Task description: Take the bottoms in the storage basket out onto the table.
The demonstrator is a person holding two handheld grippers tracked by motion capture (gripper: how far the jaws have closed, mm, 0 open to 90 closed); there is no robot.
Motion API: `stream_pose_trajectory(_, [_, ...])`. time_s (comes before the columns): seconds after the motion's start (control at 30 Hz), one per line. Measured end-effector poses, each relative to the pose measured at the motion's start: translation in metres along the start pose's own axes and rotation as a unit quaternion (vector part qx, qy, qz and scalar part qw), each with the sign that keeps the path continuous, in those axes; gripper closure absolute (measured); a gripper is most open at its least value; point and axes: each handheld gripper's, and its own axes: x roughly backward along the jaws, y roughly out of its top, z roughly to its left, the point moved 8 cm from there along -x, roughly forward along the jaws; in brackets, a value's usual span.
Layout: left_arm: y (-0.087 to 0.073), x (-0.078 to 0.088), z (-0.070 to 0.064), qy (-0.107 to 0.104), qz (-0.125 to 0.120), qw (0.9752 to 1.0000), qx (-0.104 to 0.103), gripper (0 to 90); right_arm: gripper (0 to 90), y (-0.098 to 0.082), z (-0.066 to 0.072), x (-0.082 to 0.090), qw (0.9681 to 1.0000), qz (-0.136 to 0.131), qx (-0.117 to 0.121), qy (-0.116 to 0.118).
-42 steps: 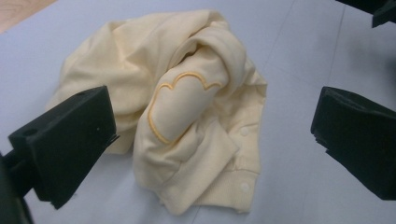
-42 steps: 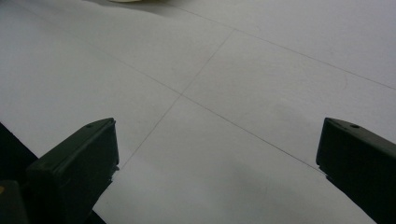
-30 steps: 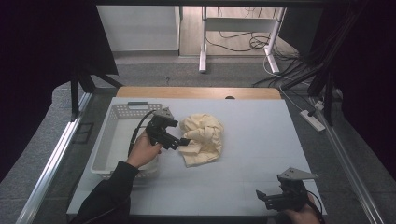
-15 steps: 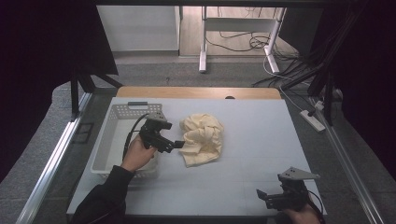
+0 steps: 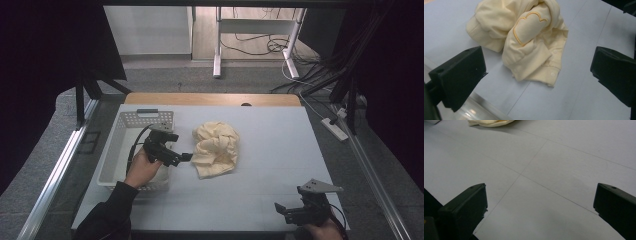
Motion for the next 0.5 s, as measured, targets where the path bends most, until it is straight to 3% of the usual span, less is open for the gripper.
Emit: stream_pose_trajectory(0.5, [-0.011, 0.013, -0.006, 0.011, -0.006, 0.9999, 0.003, 0.0, 0.0, 0.002, 0.0, -0.001, 1.0, -0.003, 0.001, 0.005])
